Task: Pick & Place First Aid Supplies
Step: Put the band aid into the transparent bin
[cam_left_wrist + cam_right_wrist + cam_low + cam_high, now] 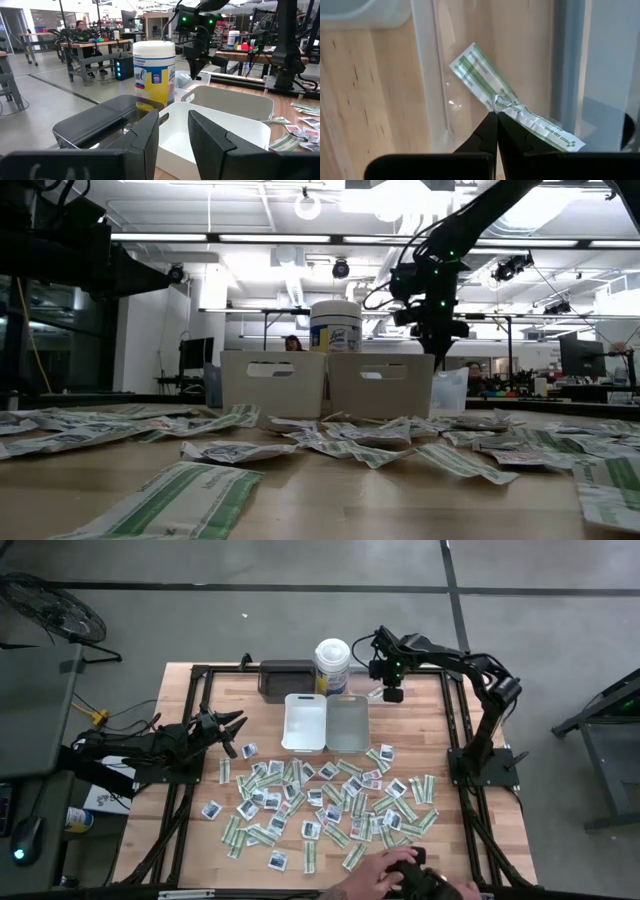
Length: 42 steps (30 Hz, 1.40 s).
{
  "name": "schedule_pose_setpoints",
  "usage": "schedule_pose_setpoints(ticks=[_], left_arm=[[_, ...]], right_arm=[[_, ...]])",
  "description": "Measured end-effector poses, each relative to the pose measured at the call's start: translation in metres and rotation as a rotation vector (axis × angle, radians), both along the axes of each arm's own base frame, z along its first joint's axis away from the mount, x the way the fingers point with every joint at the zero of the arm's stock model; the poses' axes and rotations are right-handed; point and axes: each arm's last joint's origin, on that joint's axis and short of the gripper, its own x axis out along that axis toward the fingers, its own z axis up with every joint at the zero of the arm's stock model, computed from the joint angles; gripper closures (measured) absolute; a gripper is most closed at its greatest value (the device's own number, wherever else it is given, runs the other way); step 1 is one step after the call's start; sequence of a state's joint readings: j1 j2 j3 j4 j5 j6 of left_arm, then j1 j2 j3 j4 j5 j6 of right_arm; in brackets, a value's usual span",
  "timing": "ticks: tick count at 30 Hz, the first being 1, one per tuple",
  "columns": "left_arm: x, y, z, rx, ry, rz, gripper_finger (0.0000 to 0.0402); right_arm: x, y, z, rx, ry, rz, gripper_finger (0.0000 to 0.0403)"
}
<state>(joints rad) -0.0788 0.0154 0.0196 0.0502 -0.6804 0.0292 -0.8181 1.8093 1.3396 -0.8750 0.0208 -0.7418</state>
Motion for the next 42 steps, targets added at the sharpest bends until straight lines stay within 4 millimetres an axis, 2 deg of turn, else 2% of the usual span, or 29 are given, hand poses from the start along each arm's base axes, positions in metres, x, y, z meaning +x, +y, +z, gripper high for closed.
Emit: schedule_pose_setpoints(ticks=[7,16,22,26,32,37,42], left_arm=[[0.000,0.000,0.000,0.000,0.000,0.000,0.0300],[0.000,0.000,0.000,0.000,0.000,0.000,0.0300],[0.000,0.000,0.000,0.000,0.000,0.000,0.0300],[0.000,0.000,0.000,0.000,0.000,0.000,0.0300],[0.000,0.000,0.000,0.000,0.000,0.000,0.0300],[0.000,0.000,0.000,0.000,0.000,0.000,0.0300],[0.000,0.000,0.000,0.000,0.000,0.000,0.0300]], right_arm=[[0.000,-0.002,-0.001,0.020,-0.028,0.001,0.0384],[0.001,-0.003,-0.001,0.005,-0.045,-0.008,0.0281],[0.001,-0.003,0.001,0.019,-0.069,-0.127,0.0223],[-0.002,0.000,0.013,-0.003,-0.096,-0.208,0.0200],[-0.011,0.023,0.043,0.014,-0.128,-0.297,0.0192],[-0.018,0.055,0.066,0.085,-0.126,-0.352,0.0199],[-0.020,0.091,0.085,0.124,-0.109,-0.310,0.0203]])
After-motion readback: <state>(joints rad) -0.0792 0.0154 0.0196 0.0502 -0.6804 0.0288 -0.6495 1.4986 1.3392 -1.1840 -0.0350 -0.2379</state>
